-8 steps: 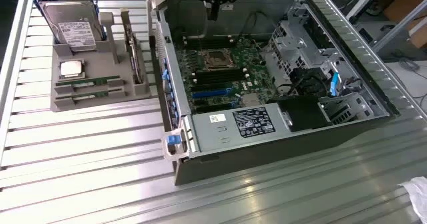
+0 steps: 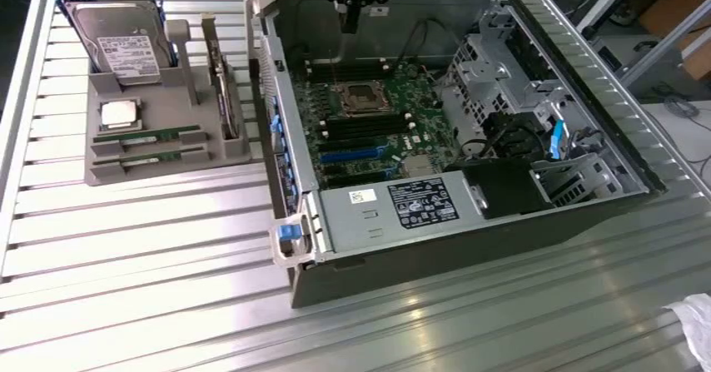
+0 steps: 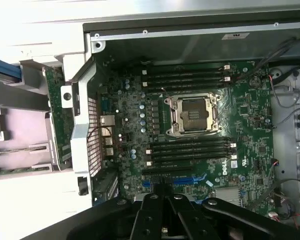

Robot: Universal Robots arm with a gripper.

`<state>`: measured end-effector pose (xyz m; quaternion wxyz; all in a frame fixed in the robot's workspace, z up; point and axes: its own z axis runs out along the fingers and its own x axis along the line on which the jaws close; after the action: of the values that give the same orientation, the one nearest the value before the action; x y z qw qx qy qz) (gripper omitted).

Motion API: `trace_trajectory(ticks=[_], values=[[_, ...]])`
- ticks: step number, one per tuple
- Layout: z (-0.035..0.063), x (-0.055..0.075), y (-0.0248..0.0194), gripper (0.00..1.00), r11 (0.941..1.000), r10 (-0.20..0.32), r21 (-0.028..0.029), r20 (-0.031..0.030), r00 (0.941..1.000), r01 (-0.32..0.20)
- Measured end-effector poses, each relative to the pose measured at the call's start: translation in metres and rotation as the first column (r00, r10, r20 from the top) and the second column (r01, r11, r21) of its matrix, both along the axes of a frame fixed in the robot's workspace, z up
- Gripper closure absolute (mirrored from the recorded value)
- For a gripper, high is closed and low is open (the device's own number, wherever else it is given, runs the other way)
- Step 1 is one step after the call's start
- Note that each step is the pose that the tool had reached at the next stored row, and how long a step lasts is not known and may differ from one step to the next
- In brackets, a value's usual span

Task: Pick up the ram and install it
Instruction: 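Reach for the ram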

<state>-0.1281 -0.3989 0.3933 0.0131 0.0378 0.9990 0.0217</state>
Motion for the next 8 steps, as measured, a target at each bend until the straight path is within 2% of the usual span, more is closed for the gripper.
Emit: trace_trajectory(ticks=[8], values=[[0.0,-0.012,0.0,0.89,1.0,0.0,0.0,0.0,1.0,0.0]])
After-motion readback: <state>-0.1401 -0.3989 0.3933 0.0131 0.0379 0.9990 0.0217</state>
